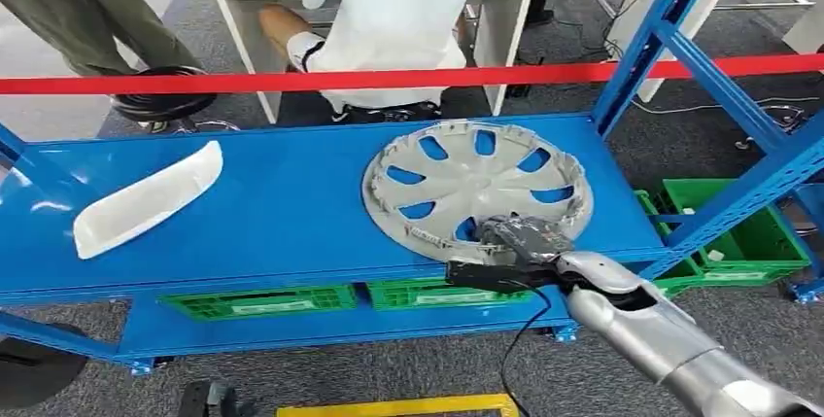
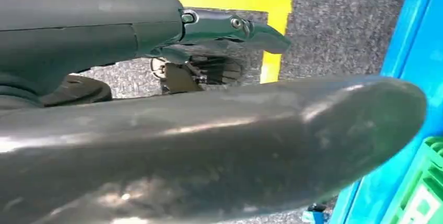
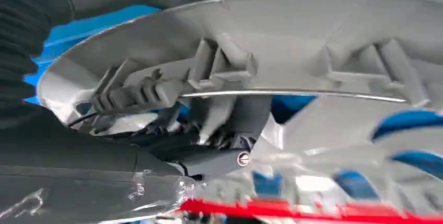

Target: Take the parts from the cabinet and place them on the table.

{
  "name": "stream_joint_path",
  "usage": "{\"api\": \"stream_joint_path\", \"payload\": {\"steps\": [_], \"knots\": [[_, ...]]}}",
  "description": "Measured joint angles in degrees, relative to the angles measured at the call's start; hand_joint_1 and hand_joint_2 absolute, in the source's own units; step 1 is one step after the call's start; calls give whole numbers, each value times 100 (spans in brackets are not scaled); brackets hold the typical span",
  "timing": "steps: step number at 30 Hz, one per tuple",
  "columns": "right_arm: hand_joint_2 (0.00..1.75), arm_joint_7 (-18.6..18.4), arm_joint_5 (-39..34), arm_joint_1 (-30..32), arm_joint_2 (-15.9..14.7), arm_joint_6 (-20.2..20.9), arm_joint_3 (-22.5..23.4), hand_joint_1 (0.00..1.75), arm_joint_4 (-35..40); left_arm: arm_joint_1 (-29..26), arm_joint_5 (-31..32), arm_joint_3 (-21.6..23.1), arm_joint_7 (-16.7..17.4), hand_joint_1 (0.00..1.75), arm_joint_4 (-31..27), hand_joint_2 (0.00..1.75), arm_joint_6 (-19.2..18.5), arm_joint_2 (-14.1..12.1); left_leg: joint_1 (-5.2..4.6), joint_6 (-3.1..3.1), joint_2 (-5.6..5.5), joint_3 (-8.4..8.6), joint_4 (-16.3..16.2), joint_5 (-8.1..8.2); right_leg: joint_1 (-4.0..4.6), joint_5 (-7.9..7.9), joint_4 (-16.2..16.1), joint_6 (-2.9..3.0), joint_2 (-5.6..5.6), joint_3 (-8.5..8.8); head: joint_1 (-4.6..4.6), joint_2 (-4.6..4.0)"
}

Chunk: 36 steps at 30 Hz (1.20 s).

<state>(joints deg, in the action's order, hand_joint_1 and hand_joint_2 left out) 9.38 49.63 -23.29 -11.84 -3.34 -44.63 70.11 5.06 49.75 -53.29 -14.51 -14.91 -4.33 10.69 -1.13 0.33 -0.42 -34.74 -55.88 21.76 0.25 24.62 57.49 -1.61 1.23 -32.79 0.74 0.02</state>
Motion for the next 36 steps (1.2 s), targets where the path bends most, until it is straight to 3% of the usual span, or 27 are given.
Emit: {"api": "stream_joint_path", "payload": {"steps": [4, 12, 14, 20, 23, 24, 36], "knots": [[175, 26, 158, 285, -123, -246, 153, 175, 812, -36, -79, -4, -33, 0, -15, 0, 0, 0, 0, 7, -4, -18, 0, -5, 0, 4, 0, -1, -20, -9, 0, 0], [175, 319, 390, 600, -341, -1176, 573, 175, 2255, -104, -173, -11, -127, 0, -74, 0, 0, 2, 0, 3, -5, -36, 0, 8, 0, 19, 1, 7, -22, -26, 2, 0], [175, 393, 387, 642, -363, -1368, 636, 175, 2455, -111, -173, -13, -177, 0, -79, 0, 0, 2, 0, 1, -5, -36, 0, 10, 0, 23, 1, 2, -22, -25, 2, 0], [175, 426, 387, 736, -427, -1421, 730, 175, 2790, -117, -173, -13, -193, 0, -90, 0, 0, 4, 0, 0, -6, -36, 0, 11, 0, 27, 1, 7, -22, -25, 0, 0], [175, 560, 372, 812, -431, -1695, 800, 175, 2890, -124, -173, -11, -317, 0, -90, 0, -18, 2, 0, 0, -7, -37, 0, 11, 0, 27, 1, 7, -23, -25, 2, 0], [175, 619, 335, 839, -433, -1833, 835, 175, 2947, -128, -175, -9, -372, 0, -90, 175, -24, -2, 0, 0, -7, -37, 0, 11, 0, 27, 1, 7, -23, -25, 0, 0], [175, 1375, -207, 1277, -337, -2951, 1100, 175, 3257, -191, -192, -7, -588, 0, -90, 175, 105, -39, 0, 2, -10, -41, 0, 21, 0, 38, 1, 6, -26, -26, 0, 0]]}}
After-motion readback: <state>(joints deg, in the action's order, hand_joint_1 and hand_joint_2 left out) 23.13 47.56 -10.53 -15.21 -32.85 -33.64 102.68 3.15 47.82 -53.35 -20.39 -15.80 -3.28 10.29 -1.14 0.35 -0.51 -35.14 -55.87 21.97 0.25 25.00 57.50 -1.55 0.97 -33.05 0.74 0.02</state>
